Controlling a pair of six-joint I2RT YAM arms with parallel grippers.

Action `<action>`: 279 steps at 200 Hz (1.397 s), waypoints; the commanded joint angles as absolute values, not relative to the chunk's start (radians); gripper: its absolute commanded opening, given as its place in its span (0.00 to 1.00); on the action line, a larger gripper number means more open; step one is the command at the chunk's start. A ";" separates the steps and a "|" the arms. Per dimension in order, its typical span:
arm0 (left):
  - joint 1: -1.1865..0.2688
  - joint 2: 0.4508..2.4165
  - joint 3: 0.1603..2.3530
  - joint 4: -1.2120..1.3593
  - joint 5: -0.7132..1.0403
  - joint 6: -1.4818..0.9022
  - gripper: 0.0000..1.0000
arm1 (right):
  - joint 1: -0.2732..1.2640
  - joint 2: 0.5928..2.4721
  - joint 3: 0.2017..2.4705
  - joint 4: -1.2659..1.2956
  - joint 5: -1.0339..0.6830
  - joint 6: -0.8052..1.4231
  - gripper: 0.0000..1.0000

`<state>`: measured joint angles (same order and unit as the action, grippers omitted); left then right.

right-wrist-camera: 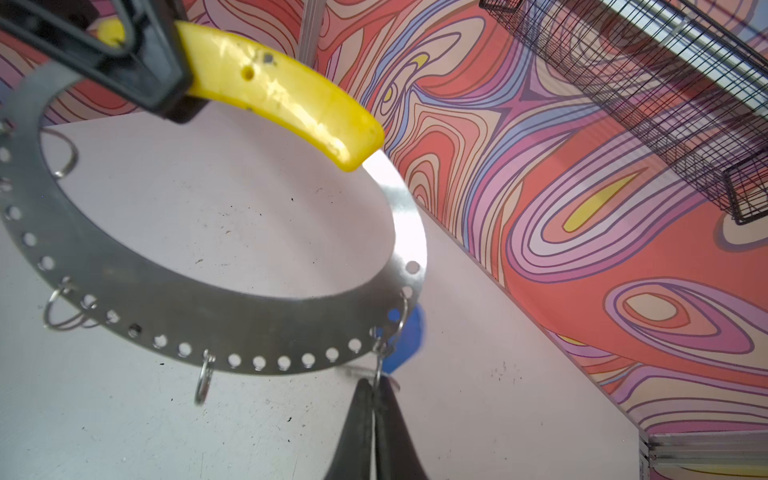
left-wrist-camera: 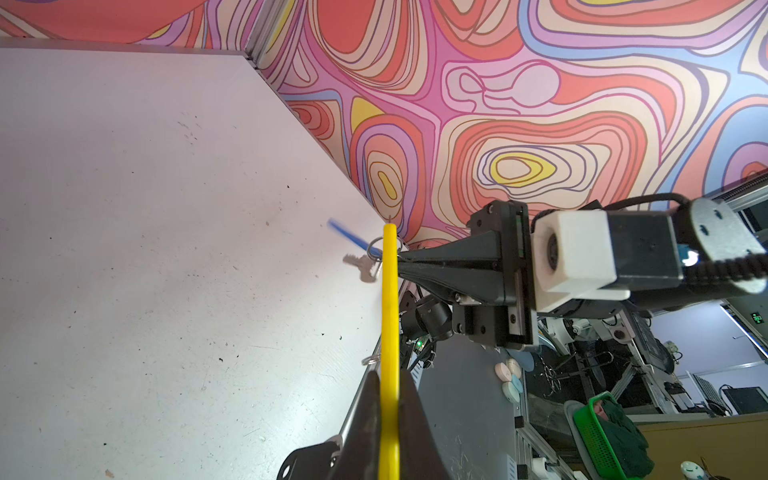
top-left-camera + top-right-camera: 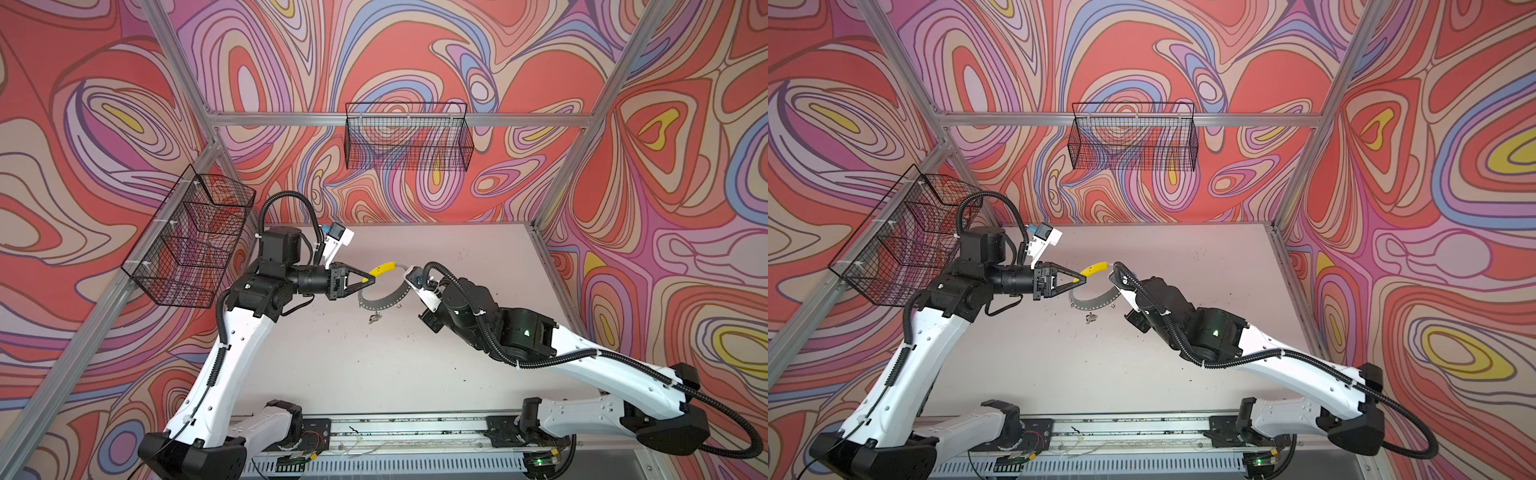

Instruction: Put the keys on the keyring

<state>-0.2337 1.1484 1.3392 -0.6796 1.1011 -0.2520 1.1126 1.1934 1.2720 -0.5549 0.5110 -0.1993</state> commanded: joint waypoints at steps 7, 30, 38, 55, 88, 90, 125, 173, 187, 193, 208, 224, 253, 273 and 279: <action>-0.225 1.126 1.329 -0.615 1.137 -0.270 0.00 | 1.142 1.198 1.255 -0.558 0.545 -0.223 0.00; -0.223 1.123 1.324 -0.604 1.144 -0.278 0.00 | 1.152 1.197 1.246 -0.551 0.567 -0.225 0.00; -0.222 1.123 1.324 -0.602 1.147 -0.279 0.00 | 1.153 1.197 1.245 -0.549 0.568 -0.224 0.00; -0.219 1.120 1.317 -0.579 1.158 -0.295 0.00 | 1.155 1.196 1.239 -0.545 0.575 -0.224 0.00; -0.214 1.114 1.300 -0.525 1.174 -0.340 0.00 | 1.155 1.190 1.236 -0.527 0.568 -0.215 0.00; -0.213 1.114 1.298 -0.519 1.175 -0.345 0.00 | 1.155 1.189 1.235 -0.526 0.568 -0.214 0.00; -0.212 1.098 1.272 -0.437 1.192 -0.420 0.00 | 1.155 1.181 1.217 -0.500 0.584 -0.209 0.00; -0.210 1.095 1.279 -0.457 1.188 -0.404 0.00 | 1.155 1.143 1.225 -0.501 0.586 -0.186 0.33; -0.210 1.095 1.283 -0.462 1.189 -0.401 0.00 | 1.155 1.120 1.231 -0.520 0.581 -0.167 0.33; -0.209 1.097 1.287 -0.469 1.190 -0.394 0.00 | 1.155 1.110 1.236 -0.531 0.579 -0.157 0.33; -0.209 1.103 1.310 -0.509 1.193 -0.363 0.00 | 1.155 1.087 1.248 -0.559 0.560 -0.135 0.30; -0.207 1.120 1.349 -0.583 1.191 -0.305 0.00 | 1.155 1.085 1.274 -0.604 0.535 -0.111 0.28; -0.208 1.186 1.464 -0.790 1.162 -0.167 0.00 | 1.155 1.157 1.367 -0.701 0.464 -0.083 0.22; -0.209 1.227 1.538 -0.908 1.136 -0.094 0.00 | 1.151 1.183 1.390 -0.704 0.441 -0.070 0.18; -0.210 1.240 1.567 -0.956 1.105 -0.066 0.00 | 1.146 1.180 1.388 -0.693 0.425 -0.068 0.18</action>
<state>-0.2142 1.2030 1.4815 -0.7460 1.1522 -0.2100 1.1496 1.1610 1.3693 -0.6449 0.4900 -0.0971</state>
